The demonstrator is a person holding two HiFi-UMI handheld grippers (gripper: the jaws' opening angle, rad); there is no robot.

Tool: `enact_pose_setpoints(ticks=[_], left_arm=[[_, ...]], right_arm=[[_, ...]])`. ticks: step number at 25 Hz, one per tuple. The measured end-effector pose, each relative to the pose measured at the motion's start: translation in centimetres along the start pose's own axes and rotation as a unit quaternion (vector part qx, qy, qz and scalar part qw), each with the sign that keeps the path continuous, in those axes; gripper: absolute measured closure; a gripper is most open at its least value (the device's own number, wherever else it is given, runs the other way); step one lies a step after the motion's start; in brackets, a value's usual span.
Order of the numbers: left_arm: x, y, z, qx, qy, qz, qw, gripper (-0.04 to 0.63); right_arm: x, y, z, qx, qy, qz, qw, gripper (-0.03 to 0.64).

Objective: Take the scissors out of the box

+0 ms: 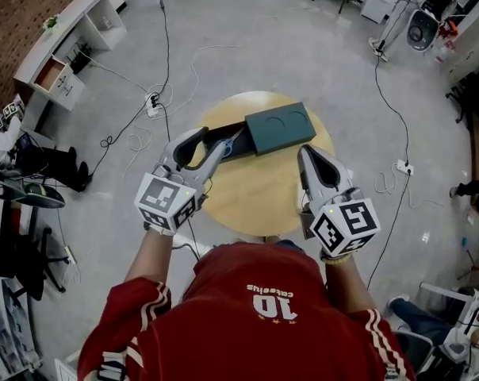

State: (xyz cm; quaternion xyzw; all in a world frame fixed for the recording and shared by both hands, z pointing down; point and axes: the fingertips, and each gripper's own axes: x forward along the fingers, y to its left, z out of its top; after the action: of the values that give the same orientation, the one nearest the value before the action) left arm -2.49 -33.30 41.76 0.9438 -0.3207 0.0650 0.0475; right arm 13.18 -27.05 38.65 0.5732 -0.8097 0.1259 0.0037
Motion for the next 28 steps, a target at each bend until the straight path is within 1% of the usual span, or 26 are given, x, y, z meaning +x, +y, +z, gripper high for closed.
enact_pose_setpoints(ticks=[4,7,13,17,20,25,28], left_arm=[[1.9,1.3,-2.8,-0.002,0.034,0.009,0.9994,0.420],[3.4,2.2,-5.6,-0.006,0.067,0.008,0.9977,0.420],[6.4,3.7,-11.8,-0.005,0.145,-0.007,0.9894,0.420],[7.7,4.7,-16.6,-0.016,0.197,-0.019,0.9801,0.420],[8.5,5.5,-20.1,-0.014,0.239,-0.025,0.9706,0.420],[9.1,5.9,-24.4,-0.012,0.292,-0.032,0.9559,0.420],[9.7,6.3,-26.9,-0.017,0.325,-0.035,0.9448,0.420]], right_arm=[[0.1,-1.0,-0.4,0.002,0.005,0.001,1.000,0.617],[0.3,-1.6,-0.7,0.002,0.011,0.001,1.000,0.617],[1.1,-2.9,-0.8,0.001,0.020,0.003,1.000,0.617],[1.5,-3.4,-1.1,0.001,0.024,0.003,1.000,0.617],[2.0,-3.8,-1.6,0.003,0.028,0.003,1.000,0.617],[2.5,-4.2,-2.2,0.007,0.035,0.006,0.999,0.617],[2.6,-4.8,-2.3,0.006,0.033,0.007,0.999,0.617]])
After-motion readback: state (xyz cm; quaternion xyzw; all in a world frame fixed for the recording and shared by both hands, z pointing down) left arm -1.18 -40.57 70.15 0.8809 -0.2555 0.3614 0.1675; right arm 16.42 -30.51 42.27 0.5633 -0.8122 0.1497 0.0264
